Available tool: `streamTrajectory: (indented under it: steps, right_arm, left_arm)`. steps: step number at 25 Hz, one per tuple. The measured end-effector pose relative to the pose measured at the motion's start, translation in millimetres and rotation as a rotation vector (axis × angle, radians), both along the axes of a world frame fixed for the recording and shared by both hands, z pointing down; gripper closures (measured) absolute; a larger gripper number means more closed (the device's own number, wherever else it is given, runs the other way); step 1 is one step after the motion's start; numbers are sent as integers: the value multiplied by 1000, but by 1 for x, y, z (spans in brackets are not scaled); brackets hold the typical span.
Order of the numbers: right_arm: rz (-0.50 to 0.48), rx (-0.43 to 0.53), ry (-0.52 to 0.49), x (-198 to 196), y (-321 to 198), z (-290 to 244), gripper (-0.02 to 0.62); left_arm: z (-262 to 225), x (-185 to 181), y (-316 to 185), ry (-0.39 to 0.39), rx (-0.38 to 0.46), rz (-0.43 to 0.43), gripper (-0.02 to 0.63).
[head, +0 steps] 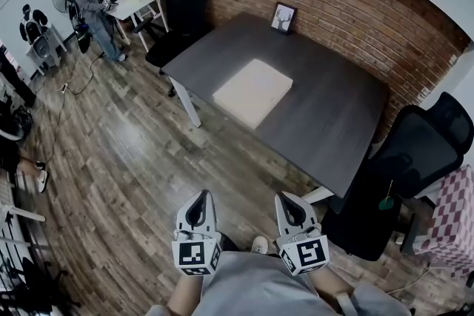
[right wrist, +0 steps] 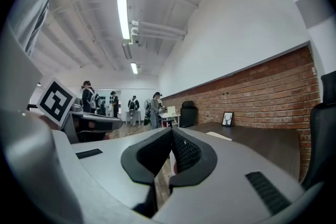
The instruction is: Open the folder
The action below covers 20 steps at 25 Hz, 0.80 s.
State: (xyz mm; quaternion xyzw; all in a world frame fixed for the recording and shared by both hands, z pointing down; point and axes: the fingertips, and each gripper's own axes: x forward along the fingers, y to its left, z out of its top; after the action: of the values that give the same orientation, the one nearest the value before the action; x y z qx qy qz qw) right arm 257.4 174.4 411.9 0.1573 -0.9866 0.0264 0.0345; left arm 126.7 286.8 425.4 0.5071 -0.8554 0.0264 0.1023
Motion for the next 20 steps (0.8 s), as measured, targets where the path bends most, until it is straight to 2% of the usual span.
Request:
streamTrajectory:
  steps: [10, 16, 20]
  right_arm:
    - [6, -18, 24, -18, -27, 14, 597]
    - [25, -8, 32, -67, -56, 20, 597]
    - [65, 7, 32, -107, -87, 18, 597]
  left_arm:
    - [9, -13, -28, 10, -10, 13, 603]
    - [17, -65, -59, 25, 5, 28, 603]
    - [12, -109, -97, 10, 24, 71, 603]
